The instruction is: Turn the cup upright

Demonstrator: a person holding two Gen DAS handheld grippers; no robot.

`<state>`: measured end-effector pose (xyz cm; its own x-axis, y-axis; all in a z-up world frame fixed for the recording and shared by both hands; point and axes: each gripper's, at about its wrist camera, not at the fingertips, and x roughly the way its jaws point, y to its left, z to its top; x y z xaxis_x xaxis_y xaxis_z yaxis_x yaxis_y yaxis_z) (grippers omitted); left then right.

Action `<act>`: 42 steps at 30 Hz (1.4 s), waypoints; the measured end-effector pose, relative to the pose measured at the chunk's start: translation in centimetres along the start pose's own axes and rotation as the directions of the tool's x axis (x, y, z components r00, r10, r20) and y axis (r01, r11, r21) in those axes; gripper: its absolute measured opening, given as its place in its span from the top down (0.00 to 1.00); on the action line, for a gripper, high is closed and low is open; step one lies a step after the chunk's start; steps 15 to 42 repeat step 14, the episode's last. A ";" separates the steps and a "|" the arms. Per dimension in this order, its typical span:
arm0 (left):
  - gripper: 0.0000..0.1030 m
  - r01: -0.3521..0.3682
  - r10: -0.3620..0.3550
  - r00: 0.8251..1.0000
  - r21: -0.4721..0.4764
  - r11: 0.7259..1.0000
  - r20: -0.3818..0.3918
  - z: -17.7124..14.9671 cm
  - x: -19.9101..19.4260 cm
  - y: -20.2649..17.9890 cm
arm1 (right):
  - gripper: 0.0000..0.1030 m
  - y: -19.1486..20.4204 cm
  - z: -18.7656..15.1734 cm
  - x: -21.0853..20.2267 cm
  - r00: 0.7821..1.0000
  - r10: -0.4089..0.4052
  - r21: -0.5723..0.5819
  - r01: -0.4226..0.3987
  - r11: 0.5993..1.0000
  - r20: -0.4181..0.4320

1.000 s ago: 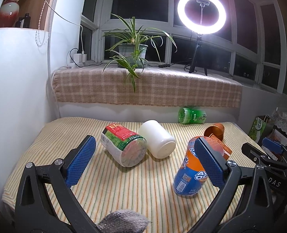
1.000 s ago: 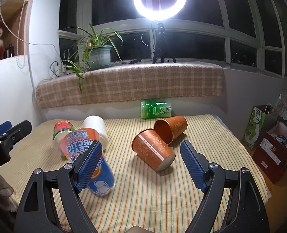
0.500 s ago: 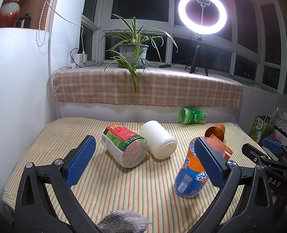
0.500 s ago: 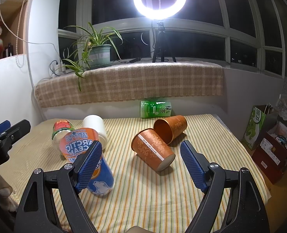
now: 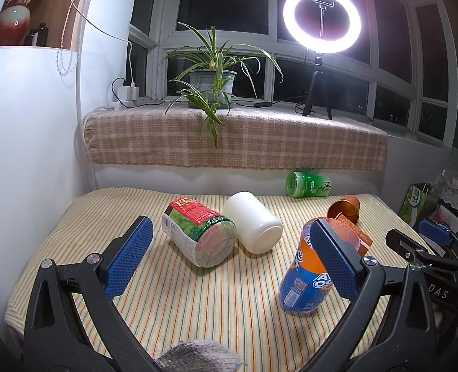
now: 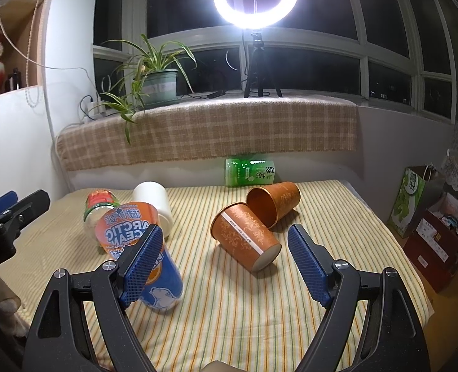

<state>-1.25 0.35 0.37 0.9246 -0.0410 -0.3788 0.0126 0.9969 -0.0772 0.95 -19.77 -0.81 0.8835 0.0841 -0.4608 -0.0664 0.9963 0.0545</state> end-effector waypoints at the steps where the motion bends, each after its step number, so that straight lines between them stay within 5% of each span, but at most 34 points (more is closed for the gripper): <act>1: 0.00 0.000 0.000 1.000 0.000 1.000 0.001 0.0 0.0 0.0 | 0.20 0.0 0.0 0.0 1.000 0.000 0.000 0.000 1.000 -0.001; 42: 0.00 -0.002 0.002 1.000 0.002 1.000 0.000 0.0 -0.1 0.1 | 0.20 -0.1 -0.1 0.2 1.000 0.006 0.007 -0.006 1.000 -0.012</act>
